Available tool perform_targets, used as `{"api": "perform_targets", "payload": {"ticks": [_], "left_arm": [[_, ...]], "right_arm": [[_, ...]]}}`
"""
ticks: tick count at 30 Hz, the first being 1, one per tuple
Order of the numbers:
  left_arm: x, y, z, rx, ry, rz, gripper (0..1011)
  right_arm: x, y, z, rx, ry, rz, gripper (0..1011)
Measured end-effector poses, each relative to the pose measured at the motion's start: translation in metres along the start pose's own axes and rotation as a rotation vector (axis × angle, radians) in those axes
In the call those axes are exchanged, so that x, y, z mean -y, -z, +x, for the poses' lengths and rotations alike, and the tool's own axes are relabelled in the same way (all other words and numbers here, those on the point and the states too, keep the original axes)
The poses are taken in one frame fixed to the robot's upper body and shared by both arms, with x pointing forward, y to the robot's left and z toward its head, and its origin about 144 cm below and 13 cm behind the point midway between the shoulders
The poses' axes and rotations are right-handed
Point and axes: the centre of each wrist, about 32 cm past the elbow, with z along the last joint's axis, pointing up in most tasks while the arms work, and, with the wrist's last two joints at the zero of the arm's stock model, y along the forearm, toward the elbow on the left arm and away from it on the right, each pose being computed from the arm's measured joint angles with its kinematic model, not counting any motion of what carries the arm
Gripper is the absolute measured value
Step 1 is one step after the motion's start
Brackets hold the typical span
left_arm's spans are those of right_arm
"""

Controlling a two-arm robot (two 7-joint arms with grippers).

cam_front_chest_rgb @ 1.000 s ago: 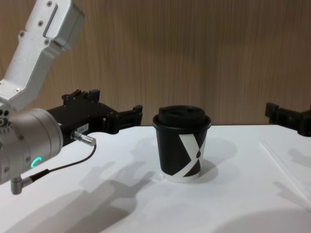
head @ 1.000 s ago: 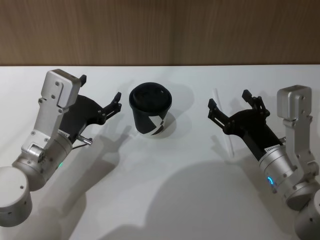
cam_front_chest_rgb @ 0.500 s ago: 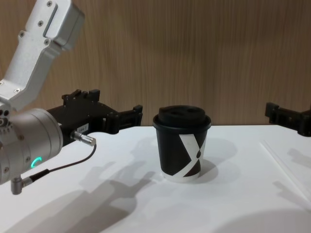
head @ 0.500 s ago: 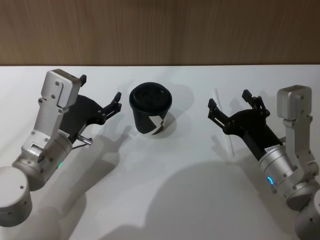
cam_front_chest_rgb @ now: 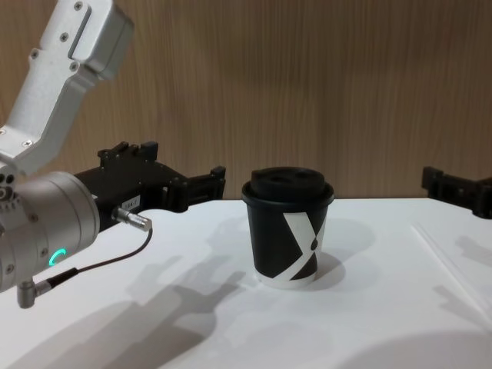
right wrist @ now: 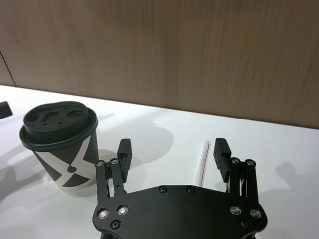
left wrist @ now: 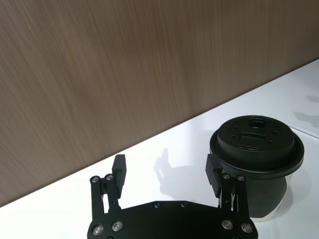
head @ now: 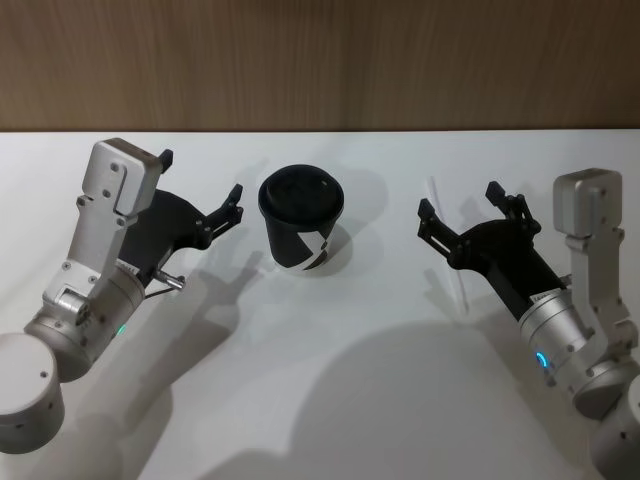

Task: Pick up the straw with one hand, pass it to the other hand, and insert it into the cup.

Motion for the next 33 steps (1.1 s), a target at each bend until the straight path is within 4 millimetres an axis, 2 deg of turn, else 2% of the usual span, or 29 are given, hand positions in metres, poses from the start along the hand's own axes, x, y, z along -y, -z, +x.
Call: {"api": "perform_targets", "payload": {"ticks": [14,33], "left_arm": [[0.0,0.0,0.0,0.0,0.0,0.0,1003],[0.0,0.0,0.0,0.0,0.0,0.0,1003]], "right_arm": [[-0.007,-0.016,0.003,0.007,0.033,-0.128,1001],[-0.006,-0.024,0.002,0.037,0.03,-0.283,1001]]}}
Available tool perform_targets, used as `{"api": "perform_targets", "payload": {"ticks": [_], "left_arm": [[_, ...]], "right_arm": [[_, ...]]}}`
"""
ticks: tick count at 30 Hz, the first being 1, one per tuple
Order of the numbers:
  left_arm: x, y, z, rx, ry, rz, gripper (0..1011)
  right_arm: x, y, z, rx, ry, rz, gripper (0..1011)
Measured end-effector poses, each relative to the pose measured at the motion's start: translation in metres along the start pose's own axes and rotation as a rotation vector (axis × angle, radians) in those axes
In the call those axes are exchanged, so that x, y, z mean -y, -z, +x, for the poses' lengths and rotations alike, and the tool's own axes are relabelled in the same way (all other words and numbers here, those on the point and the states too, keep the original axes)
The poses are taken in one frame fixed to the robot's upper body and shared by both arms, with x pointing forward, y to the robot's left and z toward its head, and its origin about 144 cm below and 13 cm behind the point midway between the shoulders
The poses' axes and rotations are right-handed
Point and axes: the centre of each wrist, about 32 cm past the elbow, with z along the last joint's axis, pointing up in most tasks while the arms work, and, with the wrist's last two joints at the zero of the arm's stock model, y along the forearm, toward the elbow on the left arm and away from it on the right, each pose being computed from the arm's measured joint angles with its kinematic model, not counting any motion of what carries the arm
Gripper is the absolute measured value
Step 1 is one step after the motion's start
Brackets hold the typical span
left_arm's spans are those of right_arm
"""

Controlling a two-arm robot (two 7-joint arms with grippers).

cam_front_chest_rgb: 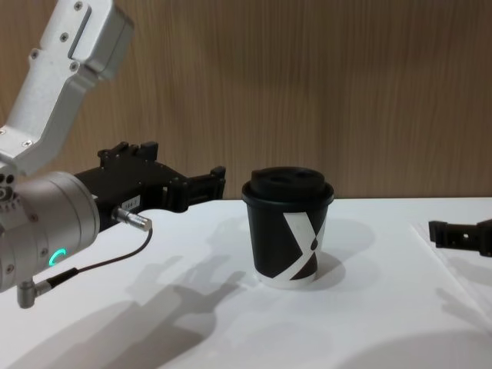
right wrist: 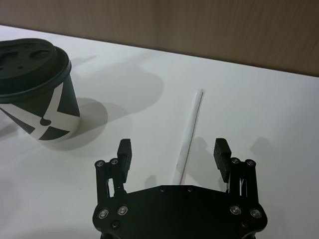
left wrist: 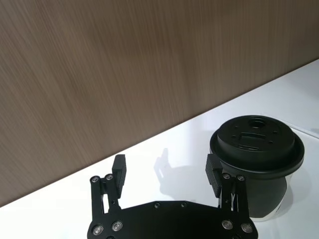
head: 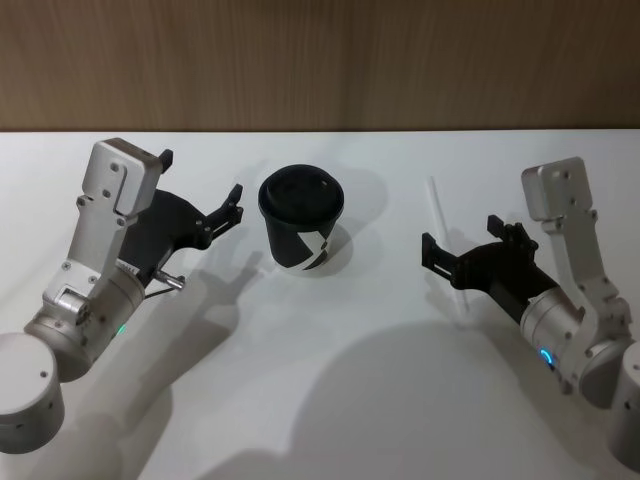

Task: Pick up the straw with one hand, pass it to the other hand, and insert it into the cup.

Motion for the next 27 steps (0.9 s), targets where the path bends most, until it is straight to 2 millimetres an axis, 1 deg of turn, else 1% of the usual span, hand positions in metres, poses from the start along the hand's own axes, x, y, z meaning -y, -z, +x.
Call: {"api": "perform_targets", "payload": {"ticks": [15,27], "left_arm": [[0.0,0.0,0.0,0.0,0.0,0.0,1003],[0.0,0.0,0.0,0.0,0.0,0.0,1003]], "right_arm": [[0.006,0.006,0.001,-0.003,0.023,-0.053,1001],[0.004,0.012,0.002,-0.022,0.03,-0.09,1001]]}}
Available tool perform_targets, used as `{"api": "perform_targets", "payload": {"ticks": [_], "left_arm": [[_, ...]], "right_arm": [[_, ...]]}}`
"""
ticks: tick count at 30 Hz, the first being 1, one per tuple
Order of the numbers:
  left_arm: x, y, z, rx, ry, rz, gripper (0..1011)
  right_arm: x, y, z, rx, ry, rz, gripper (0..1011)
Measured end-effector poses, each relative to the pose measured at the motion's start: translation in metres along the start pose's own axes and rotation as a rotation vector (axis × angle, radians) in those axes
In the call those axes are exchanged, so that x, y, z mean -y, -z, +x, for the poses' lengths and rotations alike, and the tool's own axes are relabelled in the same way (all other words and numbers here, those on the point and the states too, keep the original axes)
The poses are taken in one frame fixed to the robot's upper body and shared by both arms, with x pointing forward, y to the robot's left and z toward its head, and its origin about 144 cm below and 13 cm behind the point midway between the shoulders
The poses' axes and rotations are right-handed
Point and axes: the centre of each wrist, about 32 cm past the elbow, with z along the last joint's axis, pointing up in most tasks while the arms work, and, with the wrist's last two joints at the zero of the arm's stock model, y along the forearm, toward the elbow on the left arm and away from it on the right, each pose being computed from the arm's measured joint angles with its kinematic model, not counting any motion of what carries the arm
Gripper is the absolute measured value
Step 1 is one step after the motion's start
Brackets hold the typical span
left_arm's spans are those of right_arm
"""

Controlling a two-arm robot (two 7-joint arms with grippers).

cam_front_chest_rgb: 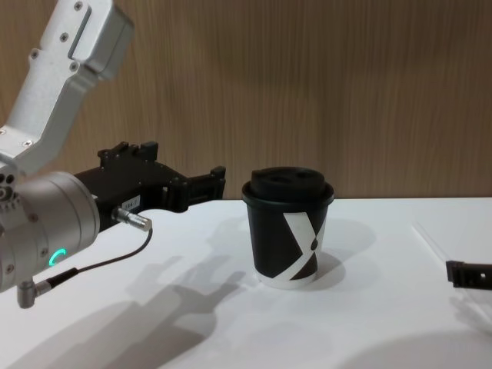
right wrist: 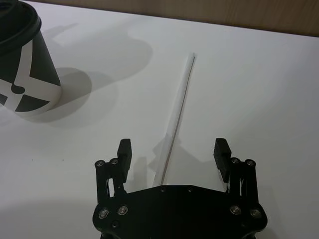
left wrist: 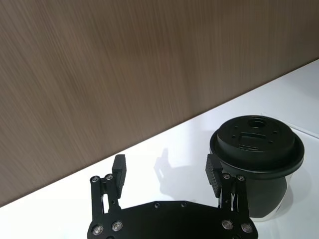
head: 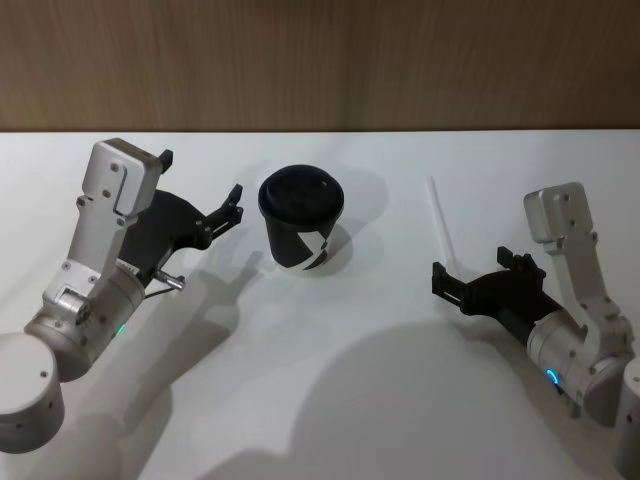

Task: Pick up the straw with one hand, pass it to the other hand, and insert it into the cup.

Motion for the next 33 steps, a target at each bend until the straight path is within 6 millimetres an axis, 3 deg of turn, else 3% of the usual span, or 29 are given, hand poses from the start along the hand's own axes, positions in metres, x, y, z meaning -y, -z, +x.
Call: {"api": "perform_targets", "payload": {"ticks": [25,33], "left_arm": [[0.0,0.0,0.0,0.0,0.0,0.0,1003],[0.0,0.0,0.0,0.0,0.0,0.0,1003]], "right_arm": [[-0.0088,0.0085,0.0029,0.003,-0.011,-0.047,1001],[-0.0101,0.0095,0.003,0.01,-0.012,-0.049,846]]}}
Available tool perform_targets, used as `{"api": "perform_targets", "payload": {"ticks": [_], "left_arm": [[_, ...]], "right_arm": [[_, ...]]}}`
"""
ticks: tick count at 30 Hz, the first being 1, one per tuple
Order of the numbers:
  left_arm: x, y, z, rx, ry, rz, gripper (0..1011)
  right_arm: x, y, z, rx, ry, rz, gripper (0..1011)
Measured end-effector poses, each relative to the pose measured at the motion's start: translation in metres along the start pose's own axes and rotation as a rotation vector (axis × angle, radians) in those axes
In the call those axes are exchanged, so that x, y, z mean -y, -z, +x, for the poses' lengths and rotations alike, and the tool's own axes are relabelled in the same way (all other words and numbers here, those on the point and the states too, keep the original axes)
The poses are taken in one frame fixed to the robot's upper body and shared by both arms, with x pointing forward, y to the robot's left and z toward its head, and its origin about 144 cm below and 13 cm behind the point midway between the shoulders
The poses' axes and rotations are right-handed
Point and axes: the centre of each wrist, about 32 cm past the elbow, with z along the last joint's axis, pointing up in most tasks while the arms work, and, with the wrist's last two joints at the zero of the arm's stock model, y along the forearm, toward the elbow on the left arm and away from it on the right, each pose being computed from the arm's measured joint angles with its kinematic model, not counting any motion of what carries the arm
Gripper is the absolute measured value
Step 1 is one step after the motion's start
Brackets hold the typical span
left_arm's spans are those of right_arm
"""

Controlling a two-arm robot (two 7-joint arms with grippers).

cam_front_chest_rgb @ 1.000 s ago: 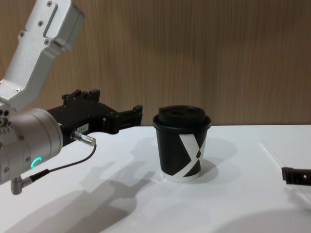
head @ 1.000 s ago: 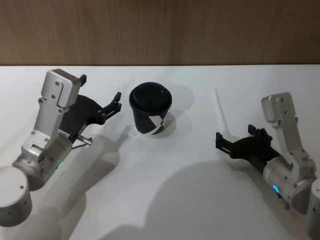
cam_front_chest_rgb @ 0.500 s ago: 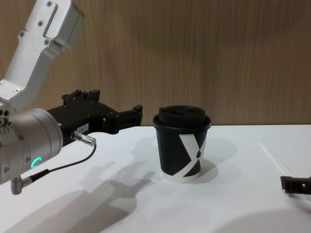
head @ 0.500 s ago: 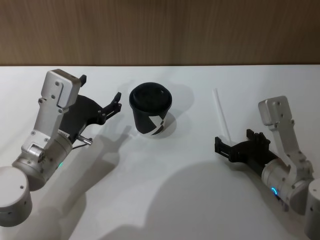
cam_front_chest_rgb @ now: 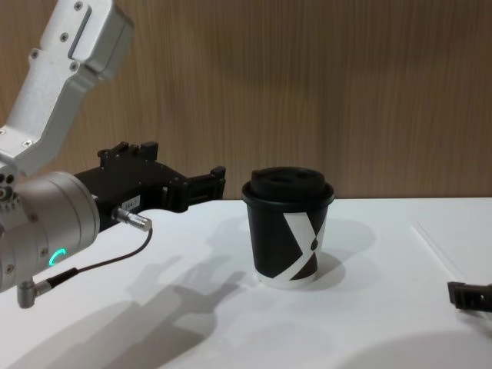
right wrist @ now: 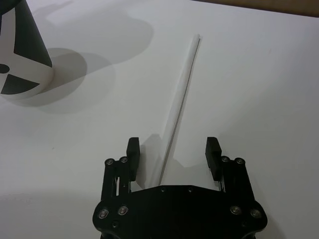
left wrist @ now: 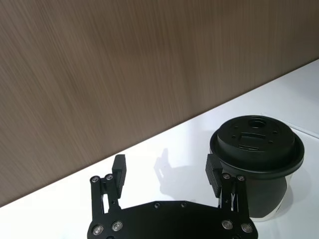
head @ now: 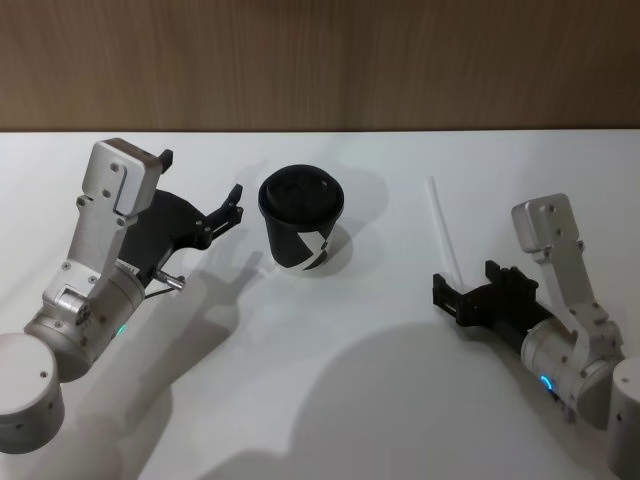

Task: Pick up the straw with one hand, pass it to the other hand, and insert it into the cup.

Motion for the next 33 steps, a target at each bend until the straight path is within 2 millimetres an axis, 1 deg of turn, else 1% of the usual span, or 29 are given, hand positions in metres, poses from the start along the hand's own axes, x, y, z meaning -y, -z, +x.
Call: {"api": "perform_targets", "payload": {"ticks": [1,2,5,7,8,9,11,12,13,14,17,18,20,21,22,24,29,33], "left_arm": [[0.0,0.0,0.0,0.0,0.0,0.0,1002],[0.0,0.0,0.0,0.0,0.0,0.0,1003],[0.0,0.0,0.0,0.0,0.0,0.0,1003],[0.0,0.0,0.0,0.0,0.0,0.0,1003],[0.0,0.0,0.0,0.0,0.0,0.0,1003],[0.0,0.0,0.0,0.0,0.0,0.0,1003],[0.0,0.0,0.0,0.0,0.0,0.0,1003],[0.0,0.0,0.0,0.0,0.0,0.0,1003],[0.0,0.0,0.0,0.0,0.0,0.0,1003],[0.0,0.0,0.0,0.0,0.0,0.0,1003],[0.0,0.0,0.0,0.0,0.0,0.0,1003],[0.0,0.0,0.0,0.0,0.0,0.0,1003],[0.0,0.0,0.0,0.0,0.0,0.0,1003],[0.0,0.0,0.0,0.0,0.0,0.0,1003],[0.0,0.0,0.0,0.0,0.0,0.0,1003],[0.0,0.0,0.0,0.0,0.0,0.0,1002],[0.0,0.0,0.0,0.0,0.0,0.0,1003],[0.0,0.0,0.0,0.0,0.0,0.0,1003]], "right_arm": [[-0.0001,0.0,0.0,0.0,0.0,0.001,835],[-0.0002,0.0001,0.0001,0.001,-0.001,0.001,770],[-0.0003,0.0002,0.0003,0.001,-0.001,0.002,714],[-0.0004,0.0003,0.0003,0.002,-0.001,0.003,634],[-0.0004,0.0003,0.0003,0.002,-0.001,0.003,573],[-0.0004,0.0003,0.0003,0.002,-0.001,0.003,573],[-0.0004,0.0004,0.0003,0.003,-0.003,0.003,502],[-0.0004,0.0004,0.0003,0.003,-0.003,0.003,502],[-0.0003,0.0005,0.0003,0.004,-0.004,0.003,431],[-0.0003,0.0005,0.0004,0.004,-0.004,0.003,412],[-0.0002,0.0007,0.0004,0.004,-0.006,0.003,297],[-0.0002,0.0007,0.0003,0.005,-0.007,0.003,297],[-0.0001,0.0008,0.0003,0.006,-0.009,0.003,194],[0.0,0.0008,0.0003,0.007,-0.01,0.003,171],[0.0,0.0008,0.0003,0.007,-0.01,0.003,171],[-0.0001,0.0009,0.0001,0.009,-0.013,0.002,84],[-0.0002,0.001,-0.0002,0.014,-0.02,0.001,19],[-0.0005,0.0012,-0.0002,0.016,-0.022,0.001,2]]}}
